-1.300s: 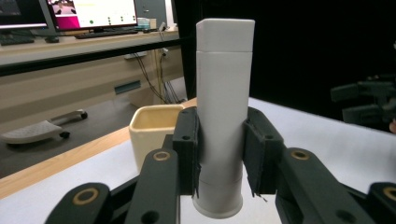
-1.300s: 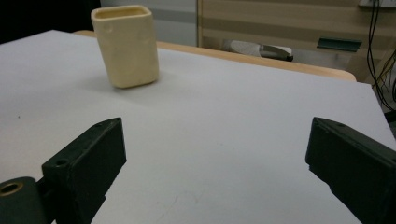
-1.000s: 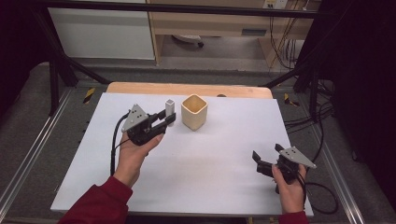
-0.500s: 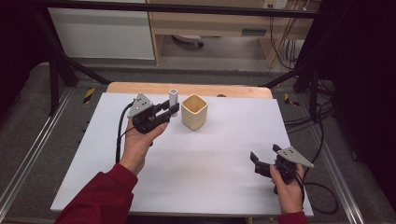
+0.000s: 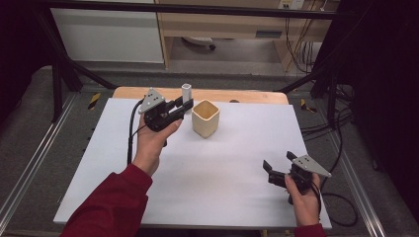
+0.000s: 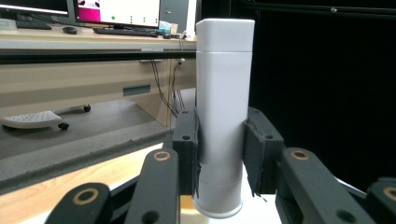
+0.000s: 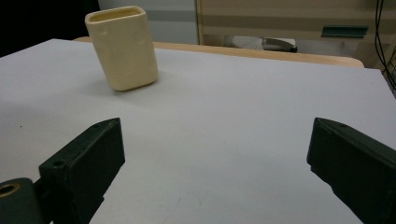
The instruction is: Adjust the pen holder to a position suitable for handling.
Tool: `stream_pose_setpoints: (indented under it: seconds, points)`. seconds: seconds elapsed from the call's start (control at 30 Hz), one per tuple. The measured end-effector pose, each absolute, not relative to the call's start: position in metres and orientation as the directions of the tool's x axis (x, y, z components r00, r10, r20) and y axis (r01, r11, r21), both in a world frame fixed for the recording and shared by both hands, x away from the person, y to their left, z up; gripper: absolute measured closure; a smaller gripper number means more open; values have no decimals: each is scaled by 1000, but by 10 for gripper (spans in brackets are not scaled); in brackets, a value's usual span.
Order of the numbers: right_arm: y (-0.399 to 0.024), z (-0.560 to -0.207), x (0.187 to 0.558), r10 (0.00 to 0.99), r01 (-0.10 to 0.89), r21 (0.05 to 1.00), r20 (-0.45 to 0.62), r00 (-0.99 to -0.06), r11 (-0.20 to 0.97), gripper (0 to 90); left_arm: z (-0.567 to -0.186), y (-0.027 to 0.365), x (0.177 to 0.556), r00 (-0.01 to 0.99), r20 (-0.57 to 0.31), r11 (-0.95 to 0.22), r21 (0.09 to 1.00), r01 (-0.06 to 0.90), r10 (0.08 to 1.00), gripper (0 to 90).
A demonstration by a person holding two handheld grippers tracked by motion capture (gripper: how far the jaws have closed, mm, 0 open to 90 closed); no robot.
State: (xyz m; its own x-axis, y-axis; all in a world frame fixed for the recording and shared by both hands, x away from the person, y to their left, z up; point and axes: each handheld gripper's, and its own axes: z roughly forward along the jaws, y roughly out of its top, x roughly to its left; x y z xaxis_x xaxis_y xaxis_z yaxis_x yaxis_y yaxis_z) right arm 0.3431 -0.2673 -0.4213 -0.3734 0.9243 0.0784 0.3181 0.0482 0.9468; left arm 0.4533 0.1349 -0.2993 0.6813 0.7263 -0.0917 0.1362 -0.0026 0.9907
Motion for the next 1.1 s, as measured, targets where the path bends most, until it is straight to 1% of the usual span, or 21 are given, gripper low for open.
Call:
stream_pose_setpoints:
  seconds: [0.13, 0.2, 0.4, 0.67, 0.8, 0.9, 1.1]
  points:
    - [-267, -422, 342, 925, 321, 946, 77, -373, 50, 45, -293, 127, 463, 678, -101, 12, 991, 135, 728, 688]
    - [-267, -420, 341, 923, 318, 947, 76, -378, 52, 45, -292, 126, 467, 673, -85, 0, 992, 125, 735, 688]
    - [-261, -420, 340, 920, 318, 946, 67, -387, 65, 43, -299, 119, 473, 670, -117, 10, 987, 161, 733, 688]
    - [-259, -420, 340, 918, 317, 945, 58, -392, 76, 44, -304, 112, 482, 661, -137, 22, 983, 180, 738, 688]
    - [-257, -421, 341, 918, 324, 943, 58, -392, 79, 46, -307, 107, 486, 666, -118, -3, 984, 178, 736, 688]
    - [-255, -420, 340, 911, 330, 943, 97, -401, 44, 46, -309, 105, 488, 669, -89, -22, 987, 157, 738, 688]
    - [-252, -422, 341, 908, 332, 941, 86, -411, 61, 45, -314, 102, 491, 666, -84, -28, 987, 156, 741, 688]
